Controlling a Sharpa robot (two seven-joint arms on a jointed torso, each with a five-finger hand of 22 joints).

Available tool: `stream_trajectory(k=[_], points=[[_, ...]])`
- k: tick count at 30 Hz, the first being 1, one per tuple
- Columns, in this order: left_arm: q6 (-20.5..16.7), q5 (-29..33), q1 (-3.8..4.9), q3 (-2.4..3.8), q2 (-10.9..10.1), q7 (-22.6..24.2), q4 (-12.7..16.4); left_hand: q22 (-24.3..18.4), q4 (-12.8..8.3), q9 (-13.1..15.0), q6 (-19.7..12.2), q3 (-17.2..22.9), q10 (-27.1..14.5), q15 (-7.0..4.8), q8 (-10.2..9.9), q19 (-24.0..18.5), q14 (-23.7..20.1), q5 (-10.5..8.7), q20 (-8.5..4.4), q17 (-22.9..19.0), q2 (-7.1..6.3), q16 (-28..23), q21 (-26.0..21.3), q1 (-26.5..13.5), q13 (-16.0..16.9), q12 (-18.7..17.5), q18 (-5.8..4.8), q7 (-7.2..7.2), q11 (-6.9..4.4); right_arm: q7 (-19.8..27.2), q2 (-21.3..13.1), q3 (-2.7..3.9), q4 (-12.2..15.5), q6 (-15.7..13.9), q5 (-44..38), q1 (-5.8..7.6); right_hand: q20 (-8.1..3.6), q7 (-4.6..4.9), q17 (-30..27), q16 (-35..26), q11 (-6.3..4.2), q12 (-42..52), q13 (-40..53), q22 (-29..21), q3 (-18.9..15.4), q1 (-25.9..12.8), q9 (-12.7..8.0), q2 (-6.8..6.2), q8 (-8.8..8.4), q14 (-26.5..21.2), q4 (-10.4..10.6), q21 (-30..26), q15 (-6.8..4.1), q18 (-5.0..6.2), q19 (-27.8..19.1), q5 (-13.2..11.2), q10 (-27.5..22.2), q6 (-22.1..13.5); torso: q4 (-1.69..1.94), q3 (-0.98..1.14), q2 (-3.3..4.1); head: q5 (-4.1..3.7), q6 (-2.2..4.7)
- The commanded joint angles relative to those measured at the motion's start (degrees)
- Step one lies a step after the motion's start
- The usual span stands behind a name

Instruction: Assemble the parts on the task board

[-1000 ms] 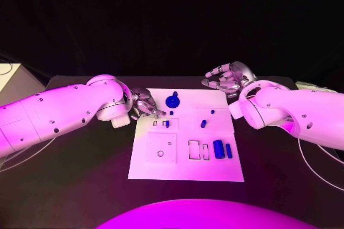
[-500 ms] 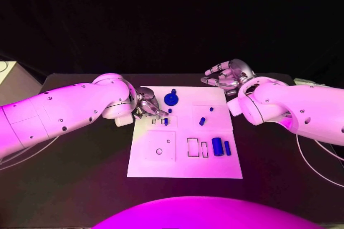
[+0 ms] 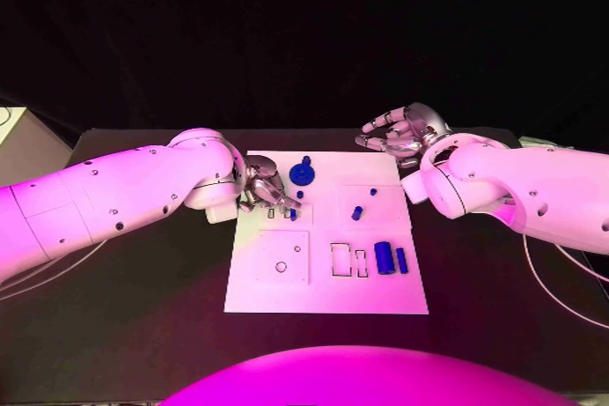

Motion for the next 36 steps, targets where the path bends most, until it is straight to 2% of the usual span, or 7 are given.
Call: stream_trajectory(k=[1,7,15,19,23,29,36], points=[[1.9,0.0,0.13,-0.05,0.4,0.0,-0.4,0.0,0.0,0.1,-0.5,-0.3,-0.2,-0.38,0.4,0.4,3.9,-0.18,-0.08,8.1,-0.20,0.4,0.2,-0.3,-0.1,0.0,-1.14,0.13,-0.12,-0.1,0.1,0.02,0.0,1.1,-0.4,0.02,0.44,0.16,13.8,-0.4,0.02,-0.3,8.0,9.4,0.3,-0.6,-0.1,-0.15,0.01,5.6,-0.1,-0.3,0.57,0.71,1.3,0.3,-0.4,-0.4,-0.07,0.01,0.02,-0.13,-0.01],[2.1,0.0,0.12,-0.10,0.8,0.0,-0.9,0.1,-0.1,0.2,-0.5,-0.3,-0.2,-0.38,0.4,0.4,3.9,-0.15,-0.08,8.2,-0.17,0.4,0.3,-0.2,0.0,0.0,-1.14,0.12,-0.12,-0.2,0.1,0.02,-0.1,1.2,-0.5,0.03,0.45,0.18,13.7,-0.4,0.04,-0.4,8.0,9.4,0.4,-0.7,-0.1,-0.14,0.02,5.6,-0.1,-0.4,0.59,0.74,1.3,0.2,-0.4,-0.4,0.11,0.01,-0.04,-0.40,-0.01],[2.5,0.0,0.11,-0.13,1.3,0.0,-1.5,0.3,-0.2,0.4,-0.5,-0.3,-0.1,-0.39,0.5,0.4,4.0,-0.12,-0.08,8.4,-0.05,0.5,0.4,0.2,0.2,0.2,-1.17,0.11,-0.13,-0.4,0.2,0.02,-0.2,1.3,-0.5,0.03,0.46,0.18,13.7,-0.4,0.05,-0.4,8.0,9.3,0.4,-0.7,-0.1,-0.13,0.04,5.6,-0.1,-0.5,0.60,0.75,1.2,0.2,-0.4,-0.5,0.05,0.05,-0.03,-0.52,-0.01],[2.7,0.1,0.10,-0.19,1.8,0.0,-2.0,0.4,-0.2,0.4,-0.5,-0.3,-0.1,-0.39,0.5,0.5,4.0,-0.11,-0.08,8.4,0.00,0.5,0.4,0.3,0.2,0.2,-1.19,0.10,-0.14,-0.5,0.3,0.02,-0.2,1.4,-0.6,0.03,0.46,0.18,13.7,-0.4,0.05,-0.4,8.0,9.3,0.4,-0.7,-0.1,-0.13,0.04,5.6,-0.1,-0.5,0.60,0.75,1.2,0.2,-0.4,-0.5,0.06,0.03,-0.02,-1.20,-0.01],[2.8,0.1,0.10,-0.23,2.0,0.0,-2.4,0.4,-0.2,0.5,-0.5,-0.3,-0.2,-0.39,0.5,0.5,4.0,-0.10,-0.08,8.4,0.05,0.5,0.4,0.4,0.2,0.2,-1.19,0.10,-0.15,-0.6,0.4,0.02,-0.2,1.5,-0.7,0.03,0.48,0.20,13.6,-0.5,0.06,-0.4,7.9,9.3,0.4,-0.8,-0.1,-0.09,0.08,5.6,0.0,-0.5,0.62,0.76,1.2,0.2,-0.5,-0.5,-0.01,0.06,-0.04,-1.07,-0.01],[2.9,0.1,0.09,-0.29,2.4,0.0,-3.0,0.4,-0.2,0.6,-0.5,-0.3,-0.1,-0.39,0.6,0.4,4.0,-0.10,-0.08,8.4,0.15,0.6,0.5,0.6,0.4,0.3,-1.19,0.08,-0.16,-0.8,0.5,0.02,-0.3,1.5,-0.8,0.03,0.48,0.20,13.6,-0.5,0.07,-0.4,7.9,9.2,0.4,-0.9,0.0,-0.07,0.10,5.6,0.0,-0.6,0.62,0.79,1.2,0.2,-0.5,-0.5,0.14,0.02,-0.06,-1.10,-0.01],[3.2,0.2,0.09,-0.37,2.7,0.1,-3.7,0.6,-0.3,1.0,-0.4,-0.2,-0.1,-0.42,0.7,0.4,4.0,-0.08,-0.08,8.5,0.44,0.6,0.6,1.2,0.5,0.5,-1.20,0.03,-0.20,-0.9,0.5,0.02,-0.3,1.7,-0.8,0.03,0.49,0.21,13.6,-0.5,0.07,-0.4,7.9,9.2,0.5,-1.0,0.0,-0.06,0.13,5.6,0.0,-0.7,0.63,0.79,1.1,0.1,-0.5,-0.5,0.06,0.03,-0.05,-1.03,-0.01]])
